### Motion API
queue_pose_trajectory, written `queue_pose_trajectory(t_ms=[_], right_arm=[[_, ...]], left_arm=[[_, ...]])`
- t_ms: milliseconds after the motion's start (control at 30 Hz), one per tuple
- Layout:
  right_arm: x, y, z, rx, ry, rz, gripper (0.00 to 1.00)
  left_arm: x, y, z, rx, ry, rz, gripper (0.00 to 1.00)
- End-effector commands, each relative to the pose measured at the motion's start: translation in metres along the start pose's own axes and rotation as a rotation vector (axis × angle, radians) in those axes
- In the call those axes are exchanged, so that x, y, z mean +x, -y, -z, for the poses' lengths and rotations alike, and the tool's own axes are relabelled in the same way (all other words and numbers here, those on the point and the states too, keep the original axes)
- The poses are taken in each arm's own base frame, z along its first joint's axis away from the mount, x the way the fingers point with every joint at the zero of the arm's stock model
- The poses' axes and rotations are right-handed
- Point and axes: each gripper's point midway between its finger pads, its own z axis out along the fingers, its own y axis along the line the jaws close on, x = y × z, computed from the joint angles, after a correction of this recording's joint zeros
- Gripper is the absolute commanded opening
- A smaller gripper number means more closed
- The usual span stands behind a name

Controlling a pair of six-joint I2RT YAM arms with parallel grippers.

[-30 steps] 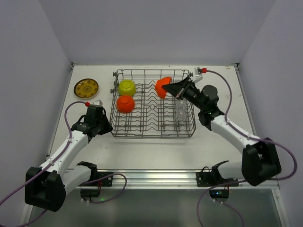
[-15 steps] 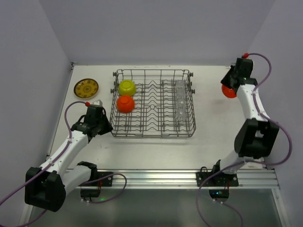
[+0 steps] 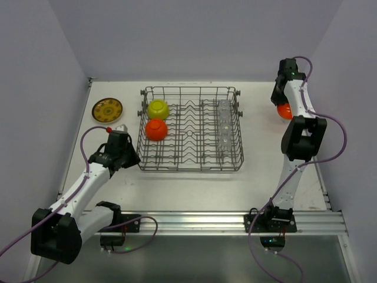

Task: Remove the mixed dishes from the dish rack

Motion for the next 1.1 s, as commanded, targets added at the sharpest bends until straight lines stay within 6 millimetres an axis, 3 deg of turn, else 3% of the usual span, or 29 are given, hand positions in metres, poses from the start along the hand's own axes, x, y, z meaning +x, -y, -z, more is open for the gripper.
queue_pose_trajectory(t_ms=[0,233,433,467,567,600,633,667,800,833,900,933,967,1000,1033,1067], right_arm=[[-0.008,0.005,0.002,0.032,-0.013,0.067,0.0],[0.017,-0.008,-0.031,0.034,-0.093,0.097,0.0],[0.031,-0.015,-0.042,0.022,-0.128,0.097,0.1],[0.032,-0.015,-0.042,0.019,-0.13,0.097,0.19],[0.03,-0.013,-0.038,0.027,-0.122,0.09,0.33],[0.025,-0.013,-0.032,0.025,-0.109,0.082,0.44],[0.022,-0.013,-0.026,0.024,-0.097,0.077,0.44],[0.018,-0.012,-0.021,0.022,-0.087,0.071,0.5],[-0.004,-0.015,0.023,-0.023,-0.003,0.033,0.56],[-0.018,-0.016,0.05,-0.049,0.063,0.006,0.56],[-0.019,-0.022,0.074,-0.101,0.105,-0.008,0.59],[-0.034,-0.03,0.111,-0.153,0.21,-0.03,0.67],[-0.022,-0.036,0.115,-0.169,0.213,-0.02,0.72],[-0.023,-0.044,0.128,-0.202,0.257,-0.019,0.81],[-0.032,-0.068,0.167,-0.292,0.371,-0.017,0.98],[-0.029,-0.079,0.178,-0.338,0.401,-0.018,0.99]], left_arm=[[0.009,0.015,-0.001,0.081,-0.032,-0.04,0.0],[0.009,0.016,0.001,0.09,-0.031,-0.044,0.0],[0.008,0.018,0.002,0.098,-0.029,-0.044,0.0],[0.008,0.018,0.002,0.098,-0.029,-0.044,0.0],[0.009,0.017,0.001,0.095,-0.031,-0.042,0.0],[0.009,0.017,0.001,0.095,-0.029,-0.042,0.0],[0.009,0.017,0.002,0.096,-0.028,-0.042,0.0],[0.009,0.017,0.002,0.098,-0.029,-0.042,0.0],[0.009,0.017,0.002,0.098,-0.029,-0.042,0.0],[0.009,0.018,0.002,0.098,-0.028,-0.042,0.0],[0.008,0.017,0.002,0.097,-0.027,-0.042,0.0],[0.008,0.017,0.002,0.097,-0.025,-0.042,0.0],[0.008,0.017,0.002,0.096,-0.026,-0.042,0.0],[0.008,0.017,0.001,0.095,-0.025,-0.042,0.0],[0.008,0.017,0.001,0.095,-0.027,-0.042,0.0],[0.009,0.017,0.001,0.093,-0.03,-0.041,0.0]])
